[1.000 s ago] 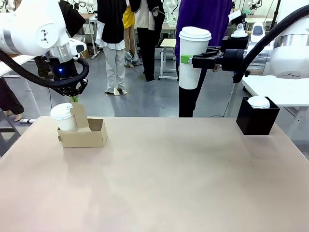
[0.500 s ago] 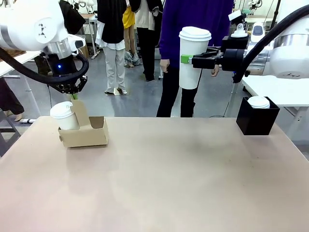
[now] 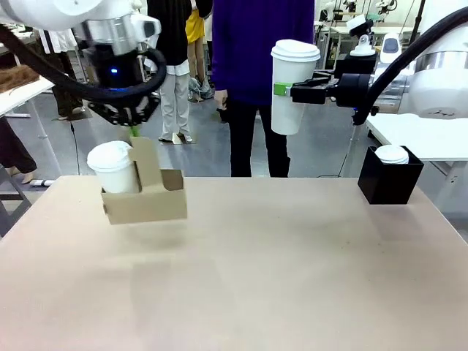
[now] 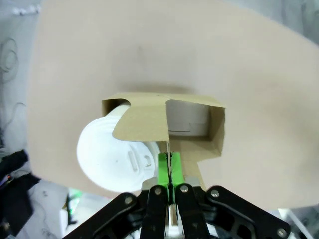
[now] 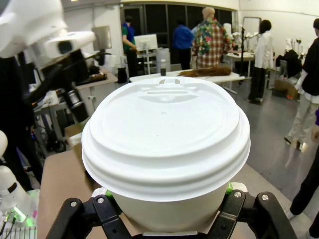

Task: Pour a drink into a cup and package it in a carrier.
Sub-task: Position the Cup Carrier in the center of the table.

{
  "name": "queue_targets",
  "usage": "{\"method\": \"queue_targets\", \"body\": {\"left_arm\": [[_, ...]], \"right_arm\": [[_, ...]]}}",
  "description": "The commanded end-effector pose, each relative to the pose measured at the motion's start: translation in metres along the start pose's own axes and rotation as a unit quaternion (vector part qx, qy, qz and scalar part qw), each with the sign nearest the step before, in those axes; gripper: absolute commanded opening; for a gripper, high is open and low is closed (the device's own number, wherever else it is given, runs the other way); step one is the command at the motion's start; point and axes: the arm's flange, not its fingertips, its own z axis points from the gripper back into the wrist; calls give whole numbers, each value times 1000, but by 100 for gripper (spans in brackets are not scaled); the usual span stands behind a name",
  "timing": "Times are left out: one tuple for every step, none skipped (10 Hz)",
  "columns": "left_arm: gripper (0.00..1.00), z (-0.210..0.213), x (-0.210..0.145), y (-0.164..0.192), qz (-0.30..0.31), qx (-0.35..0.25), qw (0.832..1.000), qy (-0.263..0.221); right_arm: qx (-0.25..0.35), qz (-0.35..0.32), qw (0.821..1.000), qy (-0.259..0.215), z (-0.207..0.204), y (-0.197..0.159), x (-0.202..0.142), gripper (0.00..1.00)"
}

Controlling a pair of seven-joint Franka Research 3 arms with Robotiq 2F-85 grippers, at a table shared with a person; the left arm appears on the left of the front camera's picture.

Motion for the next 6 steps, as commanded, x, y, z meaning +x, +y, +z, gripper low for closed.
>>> {"method": "queue_targets", "body": {"left_arm": [[2, 4, -23, -40, -5, 11, 1000, -6], [2, 2, -43, -65, -10, 10, 1000, 4], [2, -2, -54, -87, -13, 4, 1000, -17], [2, -9, -65, -108, -28, -4, 1000, -8], [2, -16, -72, -127, -38, -3, 999, -12], [2, -22, -83, -145, -38, -4, 999, -15]], "right_arm": [[-3, 2, 1000, 0, -3, 1, 4, 80], [-3, 2, 1000, 0, -3, 1, 4, 80], [-3, 2, 1000, 0, -3, 1, 4, 80], [-3, 2, 1000, 0, -3, 1, 4, 80], [-3, 2, 1000, 0, -3, 1, 4, 80], [-3, 2, 1000, 0, -3, 1, 4, 80]]}}
